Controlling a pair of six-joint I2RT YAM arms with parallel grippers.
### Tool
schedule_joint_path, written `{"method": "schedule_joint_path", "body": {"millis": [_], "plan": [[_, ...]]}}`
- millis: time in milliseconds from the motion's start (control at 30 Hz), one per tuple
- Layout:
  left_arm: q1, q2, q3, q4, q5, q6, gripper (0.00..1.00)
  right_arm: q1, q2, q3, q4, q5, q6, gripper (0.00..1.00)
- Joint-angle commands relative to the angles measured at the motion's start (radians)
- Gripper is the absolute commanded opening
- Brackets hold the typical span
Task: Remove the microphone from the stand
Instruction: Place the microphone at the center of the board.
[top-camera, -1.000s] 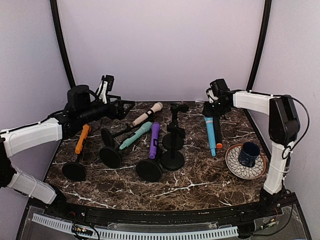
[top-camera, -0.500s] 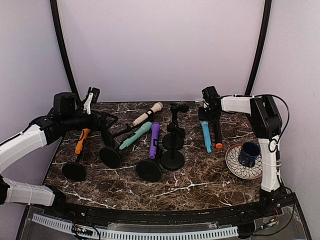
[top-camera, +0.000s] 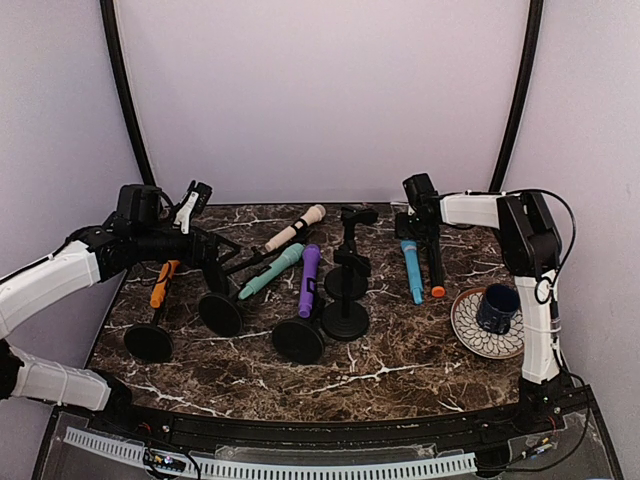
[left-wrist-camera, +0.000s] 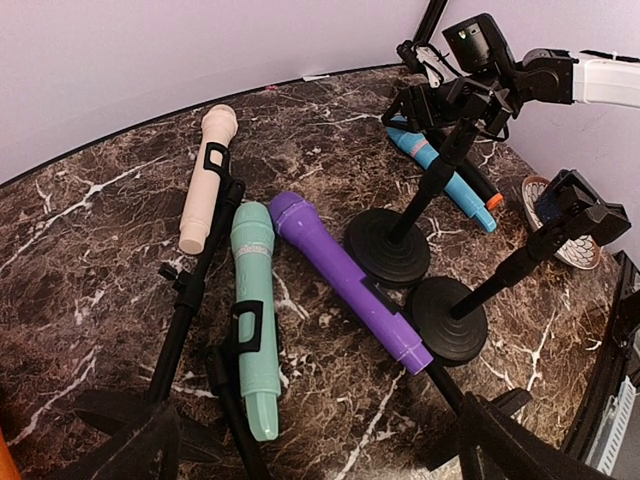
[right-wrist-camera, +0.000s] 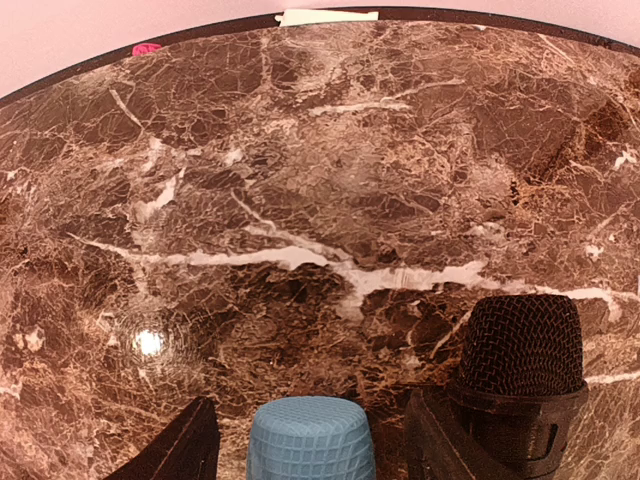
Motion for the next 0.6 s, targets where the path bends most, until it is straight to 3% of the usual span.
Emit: {"method": "schedule_joint_path", "body": {"millis": [0,133,300,433,567], "plan": [[0.006,-0.022,0.012,-0.007,-0.014,0.011,0.98,-0.003,-0.003,0.031,0.038,0.001,0.006,0.65],[0.006,-0.037,-0.014,0.009,-0.082,-0.018,0.97,-0.003,-0.062,0.012,0.059,-0.02,-0.017,0.67],[-0.018,-0.021,-0.048,0.093,-0.024,-0.146,0.92,-0.002,-0.183,-0.028,0.081,-0.045,-0.044,0.71],[-0.168,0.05,0.004,0.084,-0.156,-0.203,0.91,-0.002,-0.318,-0.15,0.127,-0.074,-0.05,0.76],[-0.265,0.158,0.044,0.139,-0.156,-0.376,0.89,-0.002,-0.453,-0.291,0.182,-0.098,-0.036,0.81]]}}
